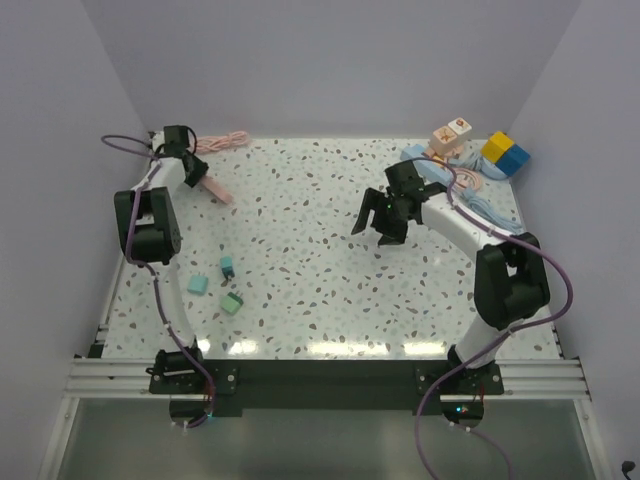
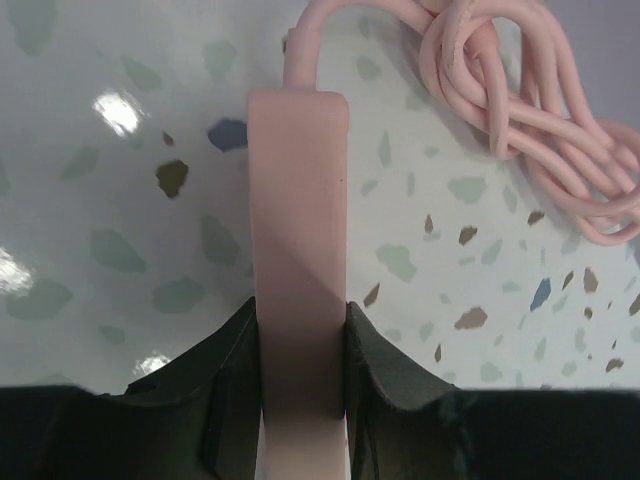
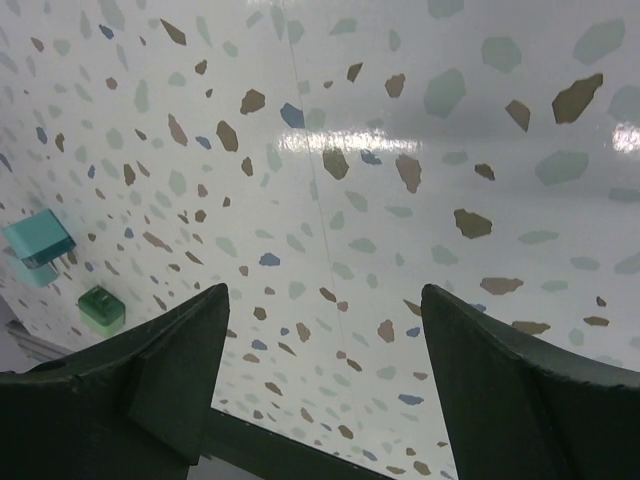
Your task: Pull the plug off the socket
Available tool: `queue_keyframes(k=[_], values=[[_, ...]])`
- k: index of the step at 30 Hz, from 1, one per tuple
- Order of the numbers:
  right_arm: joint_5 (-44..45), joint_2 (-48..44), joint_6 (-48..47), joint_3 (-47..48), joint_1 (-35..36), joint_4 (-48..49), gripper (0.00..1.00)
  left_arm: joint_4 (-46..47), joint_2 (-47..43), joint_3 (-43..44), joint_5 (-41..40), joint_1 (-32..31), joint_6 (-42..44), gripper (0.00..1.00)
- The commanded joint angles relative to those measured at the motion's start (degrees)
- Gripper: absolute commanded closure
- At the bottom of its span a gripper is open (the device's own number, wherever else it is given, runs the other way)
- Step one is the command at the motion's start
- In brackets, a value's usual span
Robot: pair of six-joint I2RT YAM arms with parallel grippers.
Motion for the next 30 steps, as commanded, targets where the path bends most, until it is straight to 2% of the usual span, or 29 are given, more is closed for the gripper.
queue_keyframes(k=[1,5,7,9,10,12,13,16,17,19,21,23,28,30], values=[[-1.6,1.6,-2.1,3.9,-1.0,1.0,0.19,8.6,-2.0,1.2,-6.1,2.0,-6.7,1.0],[-1.5,2.5,-2.4,4.3,-2.4,2.4,0.16,11.7,0.1,4.6,-8.8,3.8,-9.1,0.99],[-0.9,2.6,-2.1,3.9,-3.3,3.8,0.12,13.4,2.7,6.4,-7.3,5.1,-10.8,0.85],[0.0,2.7,-1.4,3.4,-4.7,5.1,0.1,15.1,5.0,8.9,-4.6,6.3,-12.8,0.78],[-0.1,3.1,-1.2,3.1,-5.4,6.7,0.09,16.3,5.8,9.5,-3.7,6.4,-13.0,0.64],[-1.0,3.9,-0.4,3.5,-7.5,8.3,0.06,19.6,7.8,11.2,1.8,7.0,-12.5,0.49],[-0.8,5.1,-0.4,4.2,-8.2,8.5,0.05,20.0,8.3,11.8,3.4,7.4,-12.8,0.35],[1.3,6.9,-1.3,8.3,-10.0,7.6,0.03,22.2,8.0,12.4,6.3,7.4,-12.8,0.13],[2.1,7.9,-1.5,9.4,-10.7,7.3,0.02,22.7,7.3,10.7,6.7,7.3,-12.7,0.0],[4.7,9.0,-1.5,13.3,-12.2,5.7,0.02,24.8,3.9,7.6,8.4,7.4,-12.3,0.0],[5.4,9.9,-1.1,15.9,-13.4,6.3,0.02,27.0,-1.1,1.6,9.2,7.4,-11.7,0.0],[10.7,10.7,-1.6,17.5,-14.4,7.7,0.02,31.0,-5.3,-6.4,11.1,7.2,-10.5,0.0],[22.5,16.1,-5.1,25.4,-15.6,9.6,0.01,32.0,-18.7,-18.6,20.8,6.2,-7.2,0.0],[25.6,18.7,-9.6,26.8,-15.6,12.3,0.02,34.2,-25.1,-25.9,25.3,4.9,-5.1,0.0]])
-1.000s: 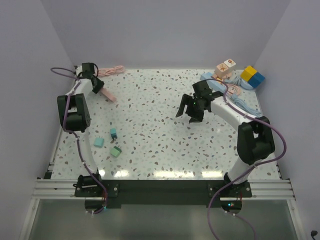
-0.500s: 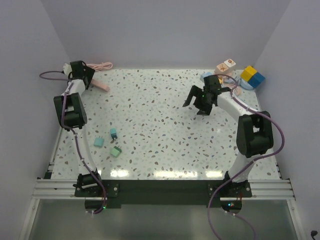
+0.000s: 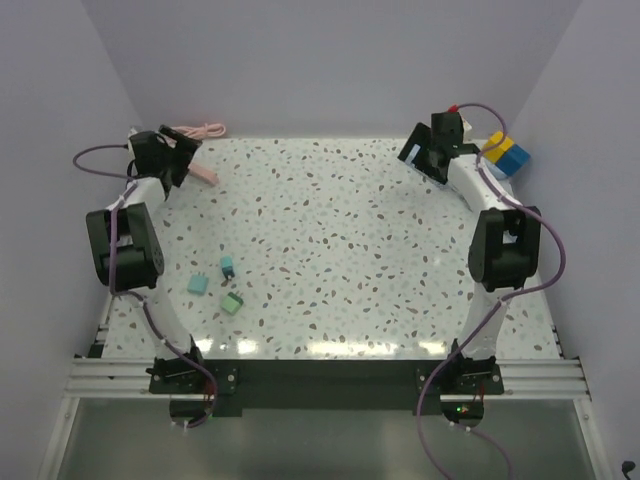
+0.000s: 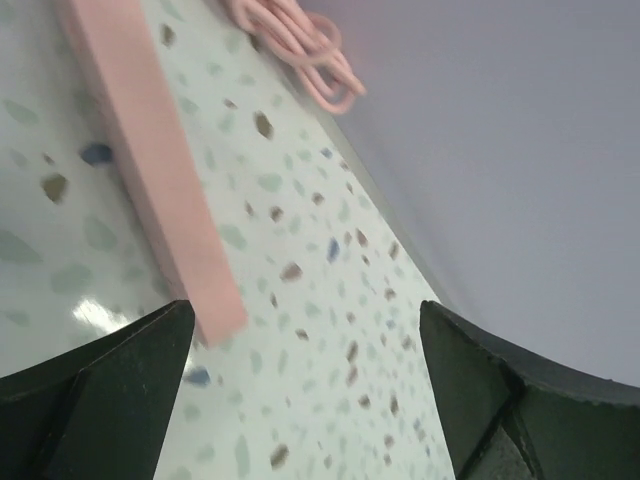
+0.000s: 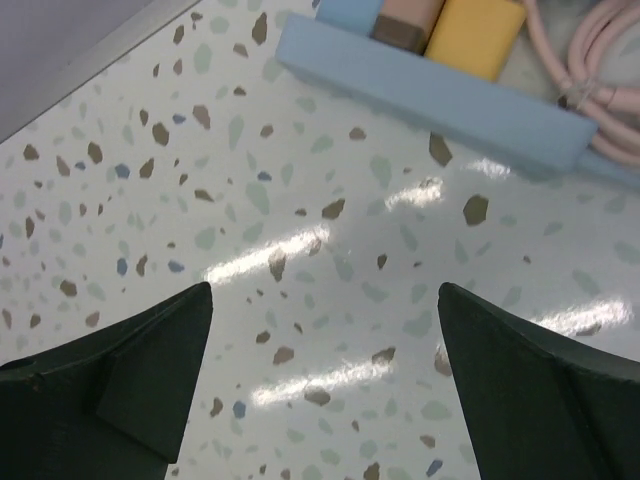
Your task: Pull the plug off the socket
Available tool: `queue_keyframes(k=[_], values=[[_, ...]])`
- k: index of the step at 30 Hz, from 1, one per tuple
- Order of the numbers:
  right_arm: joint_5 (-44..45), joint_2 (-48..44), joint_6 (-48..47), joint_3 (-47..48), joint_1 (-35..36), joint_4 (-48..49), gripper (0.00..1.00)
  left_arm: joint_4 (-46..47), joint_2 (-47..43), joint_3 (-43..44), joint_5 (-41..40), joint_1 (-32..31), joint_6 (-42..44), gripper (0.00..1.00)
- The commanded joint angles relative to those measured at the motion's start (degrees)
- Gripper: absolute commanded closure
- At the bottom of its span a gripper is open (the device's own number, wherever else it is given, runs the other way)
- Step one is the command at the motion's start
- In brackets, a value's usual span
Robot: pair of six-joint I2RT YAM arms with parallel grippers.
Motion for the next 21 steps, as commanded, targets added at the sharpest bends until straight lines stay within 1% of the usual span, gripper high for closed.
queue_keyframes(k=[1,2,3,4,5,6,7,9,12,15,17,18,19,21], values=[[9.7,4.0,-8.4,2.8,0.1,9.9,0.02,7.4,-13.0,-8.3,10.0,-2.4,4.4,0.0],[11.7,4.6,-12.9,2.5,0.1,12.5,0.02,9.9,-14.9,-13.3,11.2,-3.0,5.4,0.0],[12.7,5.4,-15.7,1.7,0.1,15.4,0.02,10.8,-18.1,-15.5,14.6,-4.1,6.0,0.0],[13.4,7.0,-18.6,1.7,0.1,19.5,0.02,10.2,-19.4,-17.0,15.5,-4.7,6.2,0.0],[14.7,8.4,-24.6,3.1,0.0,20.6,0.01,10.5,-20.4,-19.8,16.7,-5.3,6.7,0.0],[15.1,9.8,-27.6,4.6,0.0,21.1,0.01,10.8,-22.1,-21.0,20.4,-6.1,6.9,0.0],[14.9,12.6,-30.4,6.0,-0.3,20.8,0.01,10.2,-23.0,-22.0,21.2,-6.6,7.2,0.0],[13.0,14.8,-36.8,9.2,-0.8,20.8,0.01,10.8,-25.5,-25.2,22.9,-7.8,8.0,0.0],[8.1,17.8,-39.6,10.3,-2.0,23.4,0.02,11.0,-28.3,-28.6,22.9,-9.1,9.4,0.0],[8.6,20.9,-40.5,13.6,-2.3,22.4,0.01,10.8,-29.0,-30.3,24.1,-9.4,9.7,0.0],[8.6,22.9,-40.0,16.0,-2.5,19.9,0.02,9.6,-29.0,-30.5,24.5,-9.4,10.6,0.0],[7.3,25.2,-40.0,20.0,-2.6,18.0,0.02,9.4,-28.9,-30.6,24.5,-9.4,10.8,0.0],[5.9,26.4,-40.1,21.8,-2.7,14.3,0.04,9.4,-29.0,-30.7,24.5,-9.4,11.0,0.0],[3.6,25.7,-39.6,21.7,-2.7,13.4,0.09,8.8,-29.0,-30.7,24.3,-9.4,11.4,0.0]])
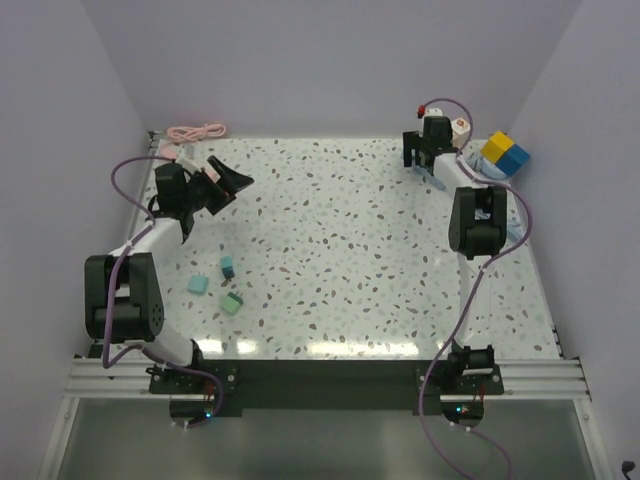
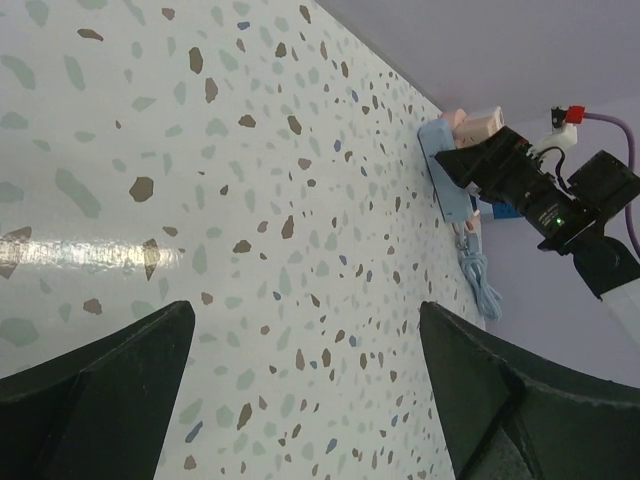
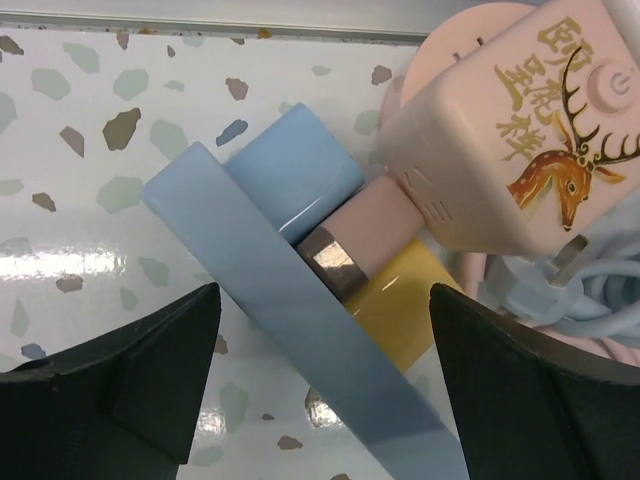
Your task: Pull the plug off the socket
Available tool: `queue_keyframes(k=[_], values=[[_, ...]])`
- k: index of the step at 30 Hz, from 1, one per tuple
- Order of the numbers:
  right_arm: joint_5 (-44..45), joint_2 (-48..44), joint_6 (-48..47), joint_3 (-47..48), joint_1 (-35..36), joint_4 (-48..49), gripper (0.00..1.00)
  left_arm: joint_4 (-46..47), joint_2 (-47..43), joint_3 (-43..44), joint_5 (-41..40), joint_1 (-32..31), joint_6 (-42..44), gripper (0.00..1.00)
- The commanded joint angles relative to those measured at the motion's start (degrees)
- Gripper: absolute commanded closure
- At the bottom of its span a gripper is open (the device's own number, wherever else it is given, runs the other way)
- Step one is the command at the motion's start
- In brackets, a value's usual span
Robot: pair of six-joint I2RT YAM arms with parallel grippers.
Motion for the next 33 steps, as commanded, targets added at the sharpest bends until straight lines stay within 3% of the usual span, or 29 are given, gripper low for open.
queue_keyframes(k=[1,4,7,11,12,15,18,23,33], values=[[-3.9,-1.3,-1.2,2.1,-0.1,-2.1,0.13,0.6,-2.5,0.1,1.5,-0.1,2.5,0.0],[-5.2,-4.6,3.1,-1.7,-0.1,-3.2,0.24,0.4,-2.5,-0.2,1.4,-0.1,2.7,0.0],[-7.8,-5.3,6.2,-1.6,-0.1,-8.6,0.3,0.3,-2.3,-0.3,2.1,-0.1,2.9,0.0],[-11.7,-8.1,10.8,-7.0,-0.1,-10.4,0.5,-0.7,-3.4,-1.2,2.6,-0.1,3.6,0.0],[-11.7,-9.2,11.8,-8.4,0.1,-10.3,0.66,-1.1,-4.1,-1.3,2.4,0.0,4.0,0.0],[-15.9,-13.0,14.1,-14.1,1.4,-9.6,0.81,-3.4,-5.8,-1.8,1.8,0.0,5.3,0.0],[-16.7,-17.0,14.5,-19.6,4.7,-9.3,0.83,-4.5,-6.8,-2.8,2.1,0.0,6.2,0.0],[-17.1,-25.2,19.9,-30.8,12.6,-9.8,0.99,-6.0,-7.4,-4.0,4.0,0.1,7.3,0.0],[-12.0,-39.0,29.5,-52.0,36.7,-6.8,1.0,-12.6,-8.9,-5.7,5.2,-0.2,12.6,0.0]])
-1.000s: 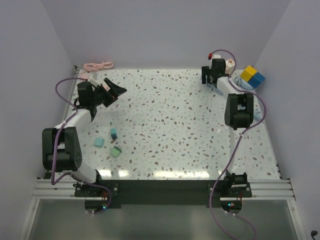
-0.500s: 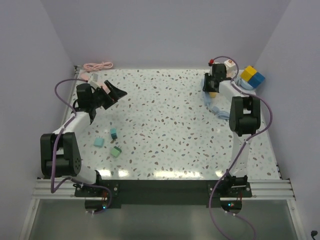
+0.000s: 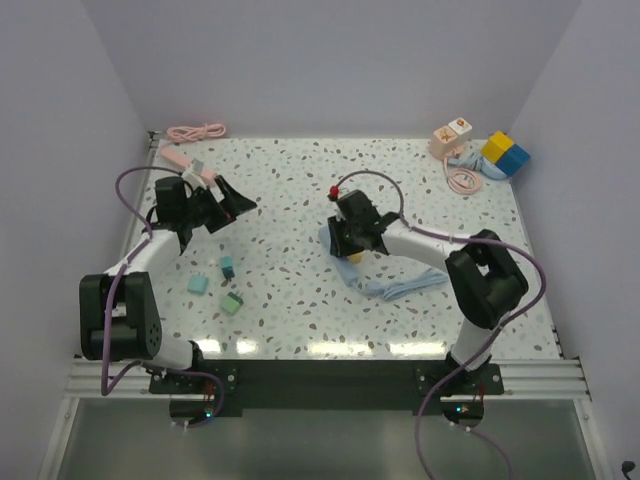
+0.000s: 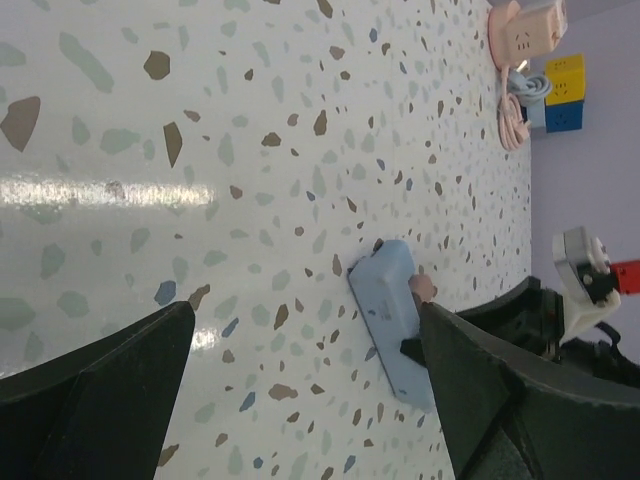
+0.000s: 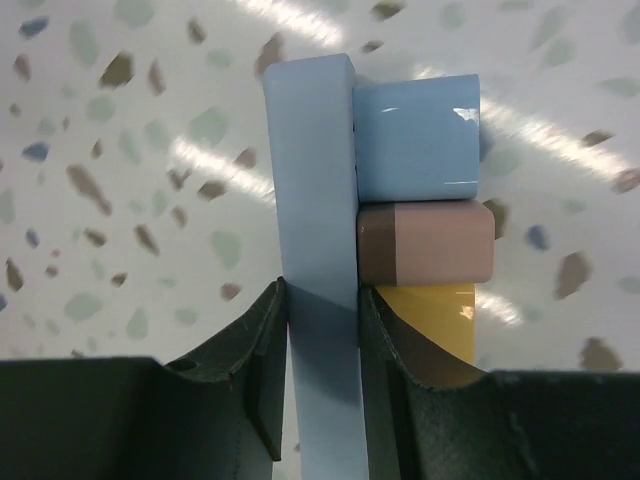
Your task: Pull the plug off the socket
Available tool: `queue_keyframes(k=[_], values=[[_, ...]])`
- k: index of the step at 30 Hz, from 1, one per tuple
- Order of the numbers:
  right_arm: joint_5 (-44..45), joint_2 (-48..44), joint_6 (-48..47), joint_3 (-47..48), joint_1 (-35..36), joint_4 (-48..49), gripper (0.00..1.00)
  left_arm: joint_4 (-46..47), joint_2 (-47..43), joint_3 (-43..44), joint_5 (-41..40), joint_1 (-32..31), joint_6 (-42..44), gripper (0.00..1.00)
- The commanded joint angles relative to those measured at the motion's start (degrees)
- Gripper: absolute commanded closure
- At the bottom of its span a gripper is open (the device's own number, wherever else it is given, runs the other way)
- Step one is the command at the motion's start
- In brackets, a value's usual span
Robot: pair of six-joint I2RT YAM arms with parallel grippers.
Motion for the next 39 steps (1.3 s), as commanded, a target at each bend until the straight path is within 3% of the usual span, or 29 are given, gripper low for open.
queue_keyframes(k=[1,3,5,6,10,12,13,21,24,29,39], values=[[2.7,-4.4,7.7,-4.8,7.1,-2.8,1.0,-2.7,-2.3,-1.1,2.3,-0.4,3.1,0.0],[4.4,-5.5,9.2,-6.3,9.4,-3.1,0.99,-3.2,-2.2,-1.2,2.2,-1.0,3.7,0.0],[4.7,-7.1,9.2,-6.9,10.9,-3.8,0.89,-5.7,-1.8,-1.0,2.4,-1.6,4.2,0.0],[3.8,-7.9,9.1,-7.0,10.9,-3.2,0.71,-6.1,-1.8,-0.9,2.2,-2.1,4.3,0.0],[2.5,-15.1,7.5,-7.2,10.8,0.6,0.33,-9.7,-1.5,2.5,-1.2,-6.0,5.2,0.0],[3.2,-19.0,6.8,-6.2,10.6,1.9,0.21,-11.8,-1.3,4.0,-4.5,-9.5,5.1,0.0],[4.4,-19.9,6.7,-5.7,10.5,2.5,0.09,-13.2,-1.1,5.5,-5.7,-10.9,5.0,0.0],[17.9,-24.6,13.2,-2.7,6.6,-5.9,0.02,-18.6,3.0,9.3,-17.8,-24.5,-1.6,0.02],[16.2,-27.5,17.6,-5.2,2.4,-8.9,0.02,-18.2,5.2,9.5,-19.8,-29.1,-4.6,0.03],[19.1,-33.3,19.7,-9.1,2.0,-10.5,0.02,-19.9,8.8,12.2,-26.6,-35.9,-9.8,0.03],[19.9,-37.1,22.2,-11.4,1.9,-13.5,0.02,-23.2,17.2,16.8,-33.4,-38.2,-18.7,0.05]])
